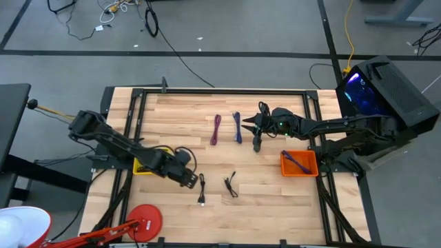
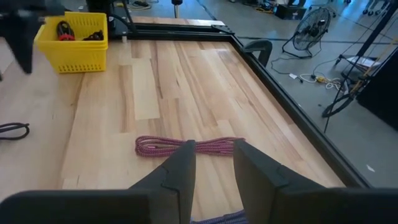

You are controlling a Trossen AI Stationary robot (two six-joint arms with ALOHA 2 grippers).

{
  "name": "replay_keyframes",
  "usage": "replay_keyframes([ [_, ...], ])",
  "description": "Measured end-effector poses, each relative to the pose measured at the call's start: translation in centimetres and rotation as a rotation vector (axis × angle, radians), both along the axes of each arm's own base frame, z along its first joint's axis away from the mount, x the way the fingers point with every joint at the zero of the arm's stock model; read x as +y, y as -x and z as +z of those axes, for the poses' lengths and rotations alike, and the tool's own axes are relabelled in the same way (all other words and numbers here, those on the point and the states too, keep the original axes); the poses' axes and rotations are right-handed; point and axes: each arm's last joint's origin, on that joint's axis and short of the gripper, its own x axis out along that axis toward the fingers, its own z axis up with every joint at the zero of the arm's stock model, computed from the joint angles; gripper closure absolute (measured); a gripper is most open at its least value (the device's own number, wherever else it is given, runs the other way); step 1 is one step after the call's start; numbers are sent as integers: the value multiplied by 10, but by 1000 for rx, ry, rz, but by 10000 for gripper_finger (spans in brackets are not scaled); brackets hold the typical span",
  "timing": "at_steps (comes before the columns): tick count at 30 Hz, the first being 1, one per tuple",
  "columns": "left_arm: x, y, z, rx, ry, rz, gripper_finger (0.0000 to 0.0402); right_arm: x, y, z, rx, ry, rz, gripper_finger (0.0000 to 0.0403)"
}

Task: Pick & Place USB Port
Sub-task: Put the black USB cable into the yellow bin

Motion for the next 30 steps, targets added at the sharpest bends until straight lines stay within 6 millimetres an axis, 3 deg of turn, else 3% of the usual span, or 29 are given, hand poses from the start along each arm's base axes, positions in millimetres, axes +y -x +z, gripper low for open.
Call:
replay_keyframes([
  [12,-16,-34,-40,-24,245,79,221,0,0,-1,22,48,20,293],
  [30,-18,-51,-55,-107,286,143,221,0,1,-2,41,47,21,293],
])
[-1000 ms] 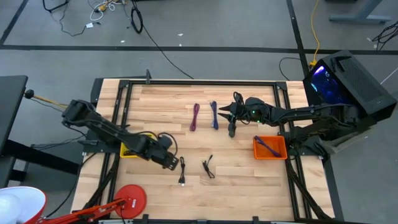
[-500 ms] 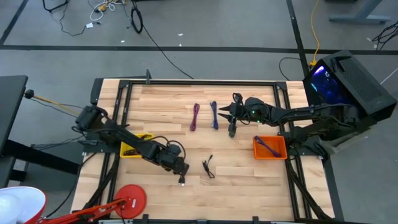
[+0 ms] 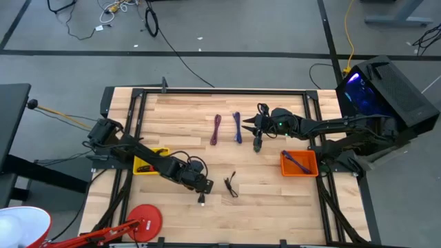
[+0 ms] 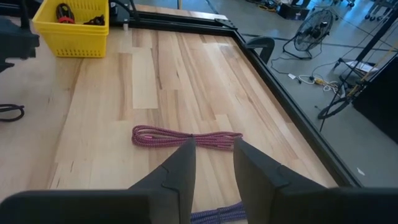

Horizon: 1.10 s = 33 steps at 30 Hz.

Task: Pick & Place USB Port
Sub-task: Put the black USB cable into the yellow bin

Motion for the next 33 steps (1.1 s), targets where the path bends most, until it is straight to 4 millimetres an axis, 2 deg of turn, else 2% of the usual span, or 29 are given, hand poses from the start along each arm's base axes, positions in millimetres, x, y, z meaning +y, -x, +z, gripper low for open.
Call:
replay_keyframes([
  [7,3,-5,-9,4,1,1,221,0,0,0,2,-1,0,293],
  [10,4,-4,-10,22,-20,-20,237,0,0,-1,6,-2,0,293],
  [12,5,-3,-11,36,-34,-41,268,0,0,-1,5,-2,0,293],
  [16,5,-1,-13,50,-75,-98,369,0,0,-1,5,-3,-1,293],
  [17,6,-1,-13,48,-87,-108,381,0,0,-1,5,-3,-1,293],
  [22,6,-1,-13,39,-123,-133,387,0,0,-1,5,-5,-1,293],
  [27,7,-4,-4,-7,-190,-192,389,0,0,-1,4,-8,-3,293],
  [33,17,-22,32,-114,-332,-279,389,0,0,0,3,-8,-3,293],
])
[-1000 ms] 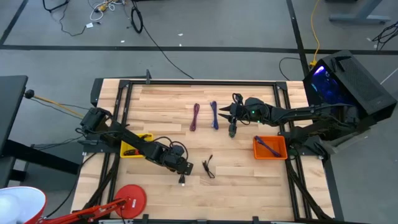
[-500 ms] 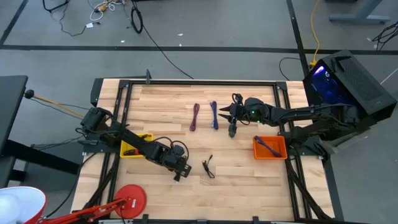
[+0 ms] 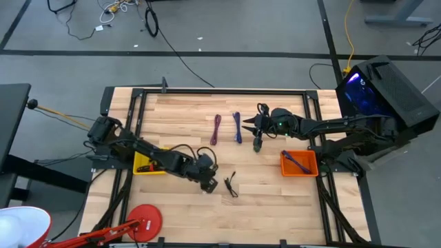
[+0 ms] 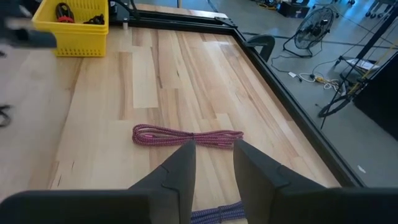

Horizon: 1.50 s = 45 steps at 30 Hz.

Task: Pick & Place USB Port
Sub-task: Put the black USB cable into the yellow bin

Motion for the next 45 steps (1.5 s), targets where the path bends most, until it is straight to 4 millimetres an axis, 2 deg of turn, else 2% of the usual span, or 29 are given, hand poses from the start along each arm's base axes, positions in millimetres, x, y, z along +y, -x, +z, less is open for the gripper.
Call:
replay_keyframes([
  [5,10,-7,40,109,-192,-84,389,0,0,0,-6,-26,-11,293],
  [9,18,6,73,334,-415,-83,389,0,0,-1,-1,-35,-15,293],
  [12,21,10,101,371,-521,-59,389,0,0,-1,-1,-34,-33,293],
  [16,24,16,127,430,-624,-113,389,-1,1,-1,-2,-35,-55,293],
  [20,31,36,144,588,-714,-60,389,-1,1,-1,-2,-37,-55,293],
  [24,35,54,163,483,-708,-83,389,-1,1,-1,3,-41,-53,293],
  [31,51,113,197,344,-697,29,389,0,2,-4,26,-54,-57,293],
  [34,57,137,200,317,-676,18,389,0,2,-4,30,-54,-60,293],
  [39,68,174,190,338,-583,-66,389,-1,2,-3,22,-55,-62,293],
  [45,70,192,162,395,-470,-94,389,-1,2,-3,20,-51,-74,293],
])
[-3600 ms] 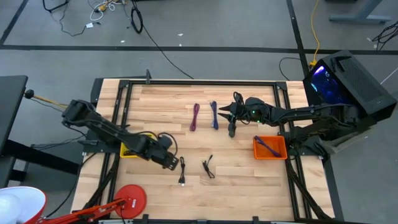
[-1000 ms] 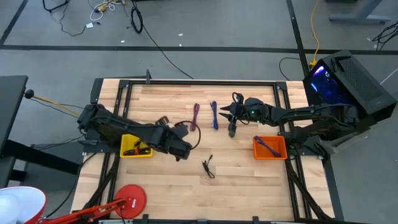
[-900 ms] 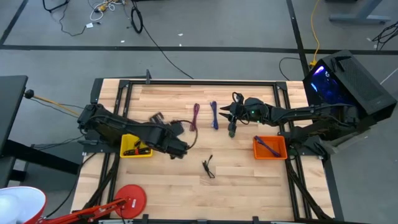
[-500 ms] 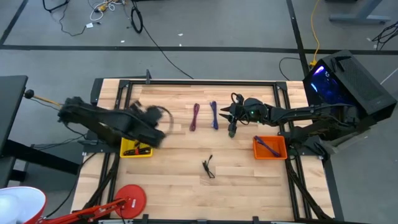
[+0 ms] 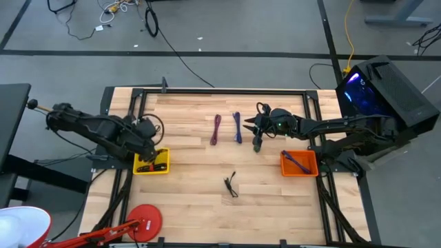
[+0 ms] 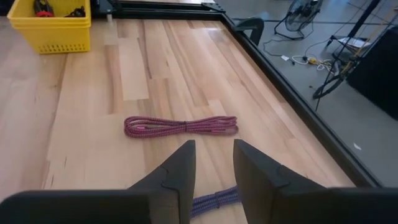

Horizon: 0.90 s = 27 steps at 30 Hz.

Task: Pick & Place USB Port
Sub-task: Put the black USB cable into the yellow bin

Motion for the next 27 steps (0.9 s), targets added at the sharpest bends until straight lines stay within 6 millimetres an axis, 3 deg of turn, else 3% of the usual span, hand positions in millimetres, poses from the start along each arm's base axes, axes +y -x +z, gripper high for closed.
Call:
replay_keyframes([
  [6,-5,-2,-36,128,104,-44,389,0,0,1,-10,-2,-13,293],
  [14,-9,-7,-75,161,179,-59,389,0,-1,1,-19,-4,-14,293],
  [20,-10,-6,-89,175,183,-66,389,0,-1,1,-25,-20,-22,293],
  [27,-11,-9,-90,145,194,-69,389,0,-1,1,-25,-20,-22,293],
])
